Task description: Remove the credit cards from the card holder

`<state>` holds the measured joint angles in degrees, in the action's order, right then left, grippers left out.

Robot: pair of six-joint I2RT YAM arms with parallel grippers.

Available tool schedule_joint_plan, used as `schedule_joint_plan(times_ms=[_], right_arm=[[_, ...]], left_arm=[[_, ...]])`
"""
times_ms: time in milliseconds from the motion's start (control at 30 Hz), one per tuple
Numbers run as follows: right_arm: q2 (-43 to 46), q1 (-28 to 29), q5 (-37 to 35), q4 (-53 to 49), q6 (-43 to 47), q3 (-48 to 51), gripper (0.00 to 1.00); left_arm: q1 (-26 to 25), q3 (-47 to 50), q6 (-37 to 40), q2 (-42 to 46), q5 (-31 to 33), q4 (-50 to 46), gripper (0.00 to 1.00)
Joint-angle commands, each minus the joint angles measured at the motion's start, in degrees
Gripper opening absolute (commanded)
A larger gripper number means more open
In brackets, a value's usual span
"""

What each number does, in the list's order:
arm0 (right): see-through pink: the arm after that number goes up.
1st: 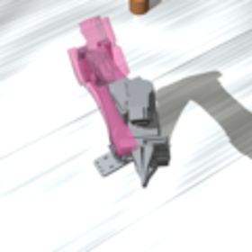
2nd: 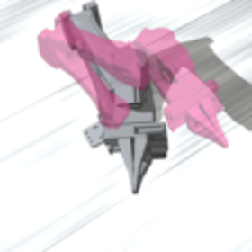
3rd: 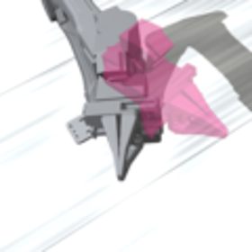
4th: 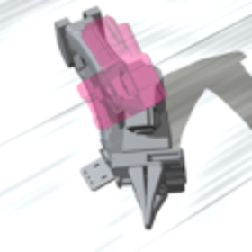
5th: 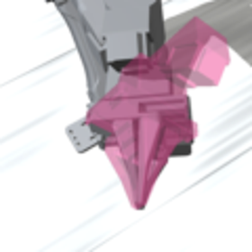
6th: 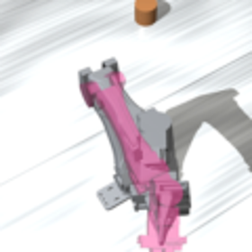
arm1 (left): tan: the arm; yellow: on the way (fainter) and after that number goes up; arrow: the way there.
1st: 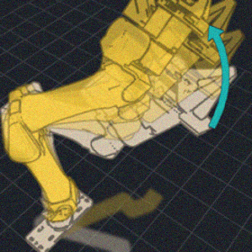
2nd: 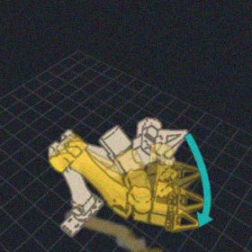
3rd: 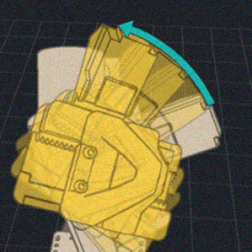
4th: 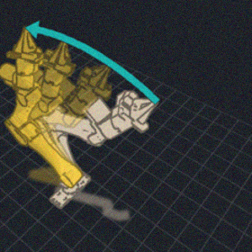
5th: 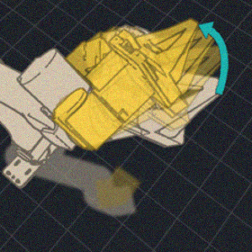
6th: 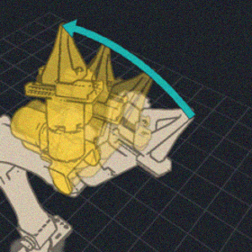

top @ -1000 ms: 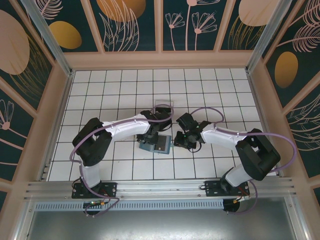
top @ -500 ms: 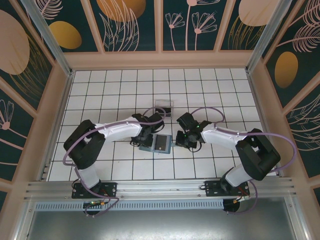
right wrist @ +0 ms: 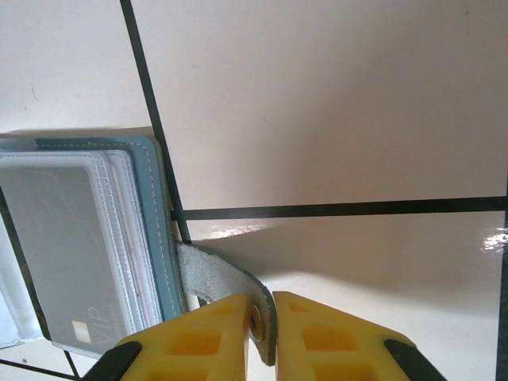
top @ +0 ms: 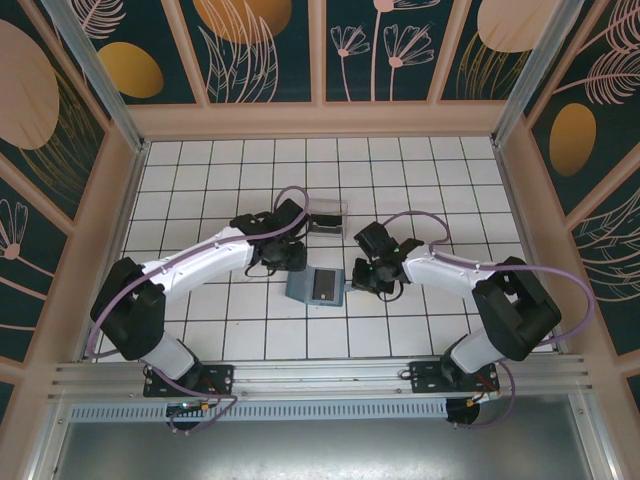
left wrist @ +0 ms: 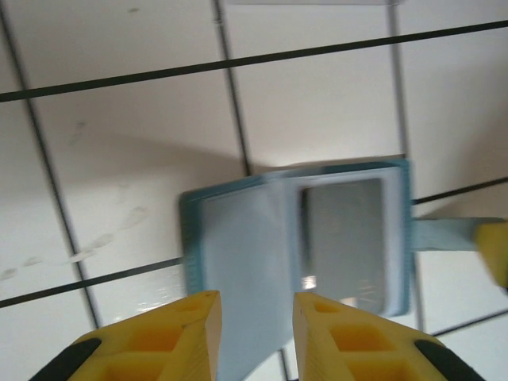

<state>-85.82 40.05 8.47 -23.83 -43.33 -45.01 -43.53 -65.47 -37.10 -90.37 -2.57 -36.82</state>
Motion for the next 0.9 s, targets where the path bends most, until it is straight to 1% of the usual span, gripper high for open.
schedule_joint_plan(times_ms=[0,133,233,367,567,733,767,867], right_arm=[[-0.8,-0.3,-1.5,-1.6,1.0,-1.4,0.16],[-0.8,-0.3,-1.7,-1.6,1.0,-1.5,0.16],[-0.9,-0.3,-1.7,-1.7,0.9,-1.5,0.16],[-0.6,-0.3,-1.7,-1.7,0.8,-1.3,0.16],[-0.3,-0.3,-1.8,-1.9,0.8,-1.3,0.16],[0.1,-0.4,-1.9,-2.0,0.6,-1.0,0.16],[0.2,-0.3,-1.9,-2.1,0.5,-1.0,0.16],[0.3,-0.3,-2.0,-2.3,0.5,-0.9,0.16]], left_arm=[[0.1,-0.9,-1.4,0.1,-7.7,5.3,0.30],[0.0,1.8,-4.5,-1.2,-13.7,12.0,0.27],[0.0,3.9,-5.8,-3.3,-16.1,15.3,0.25],[0.0,5.7,-5.9,-5.4,-14.3,15.4,0.25],[0.0,8.1,-6.3,-7.4,-14.5,17.5,0.24],[0.0,9.4,-5.6,-7.5,-11.8,17.7,0.24],[0.1,9.4,-5.6,-9.0,-11.5,17.8,0.24],[0.0,9.5,-5.6,-9.7,-11.2,17.8,0.24]])
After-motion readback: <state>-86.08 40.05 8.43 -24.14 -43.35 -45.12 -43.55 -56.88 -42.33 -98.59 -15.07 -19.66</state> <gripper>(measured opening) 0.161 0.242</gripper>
